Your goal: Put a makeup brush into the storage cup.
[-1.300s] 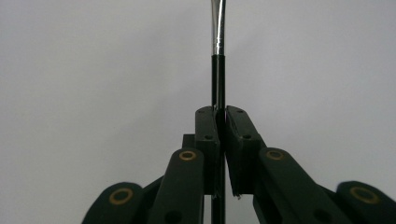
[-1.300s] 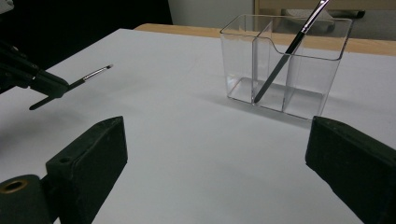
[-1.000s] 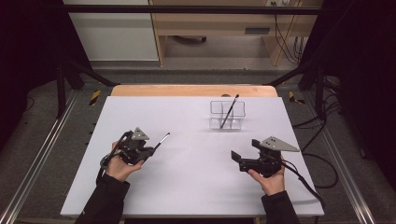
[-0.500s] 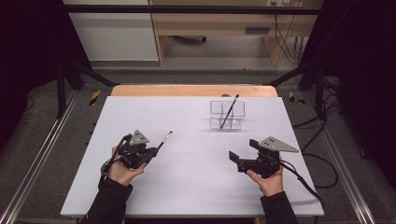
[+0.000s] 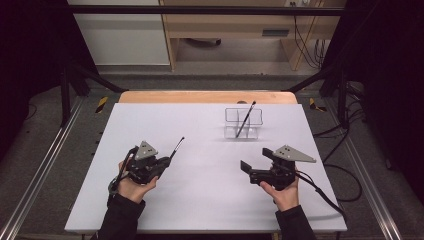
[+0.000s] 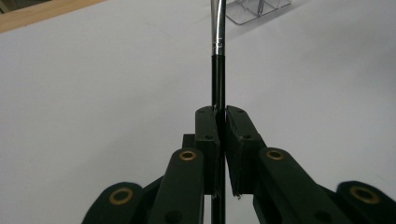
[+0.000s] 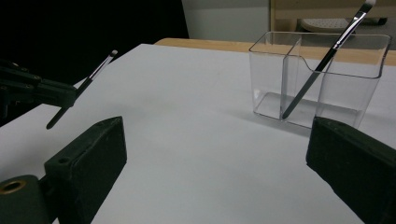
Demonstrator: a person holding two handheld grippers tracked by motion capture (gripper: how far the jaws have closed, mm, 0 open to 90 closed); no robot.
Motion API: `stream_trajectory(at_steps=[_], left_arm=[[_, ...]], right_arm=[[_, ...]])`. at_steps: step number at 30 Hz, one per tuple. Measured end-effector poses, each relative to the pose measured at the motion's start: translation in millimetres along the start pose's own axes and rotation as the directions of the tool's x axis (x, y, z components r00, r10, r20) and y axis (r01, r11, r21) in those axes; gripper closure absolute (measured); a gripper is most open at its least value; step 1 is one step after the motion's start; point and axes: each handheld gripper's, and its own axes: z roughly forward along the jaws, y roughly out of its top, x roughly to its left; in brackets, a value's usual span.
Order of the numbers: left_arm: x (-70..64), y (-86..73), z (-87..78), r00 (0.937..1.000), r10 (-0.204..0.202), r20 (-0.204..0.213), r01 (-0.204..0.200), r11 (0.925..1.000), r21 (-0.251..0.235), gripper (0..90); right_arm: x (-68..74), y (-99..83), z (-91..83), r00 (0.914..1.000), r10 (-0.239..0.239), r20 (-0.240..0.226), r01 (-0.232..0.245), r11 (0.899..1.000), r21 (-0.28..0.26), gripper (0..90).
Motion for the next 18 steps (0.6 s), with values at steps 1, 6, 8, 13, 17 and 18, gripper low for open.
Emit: stream_trajectory(at_steps=[1,6,8,13,17,18], left_arm=[[-0.6,0.2,-0.2,1.0,-0.001,0.002,0.001,1.0,-0.003,83.5],[-4.1,1.6,-0.7,1.0,-0.006,0.002,0.006,0.9998,-0.018,83.5],[-5.1,2.2,0.0,0.9999,-0.01,-0.001,0.01,0.9996,-0.025,83.5],[-9.2,4.4,0.8,0.9997,-0.021,-0.009,0.02,0.9986,-0.048,83.5],[-14.0,5.8,-0.6,0.9994,-0.032,-0.008,0.032,0.9969,-0.072,83.5],[-15.5,6.2,-0.8,0.9994,-0.034,-0.006,0.033,0.9962,-0.08,83.5]], right_arm=[[0.7,0.5,0.7,1.0,0.001,-0.002,-0.001,1.0,-0.002,5.6],[4.8,4.7,3.6,0.9999,0.007,-0.011,-0.008,1.0,-0.017,5.8],[7.3,7.4,4.4,0.9998,0.012,-0.015,-0.013,1.0,-0.025,5.8],[13.7,13.7,6.6,0.9998,0.013,-0.015,-0.013,0.999,-0.042,6.1],[18.8,19.5,9.0,0.9996,0.02,-0.021,-0.021,0.998,-0.057,6.7],[19.7,20.5,9.9,0.9996,0.02,-0.022,-0.021,0.998,-0.06,6.7]])
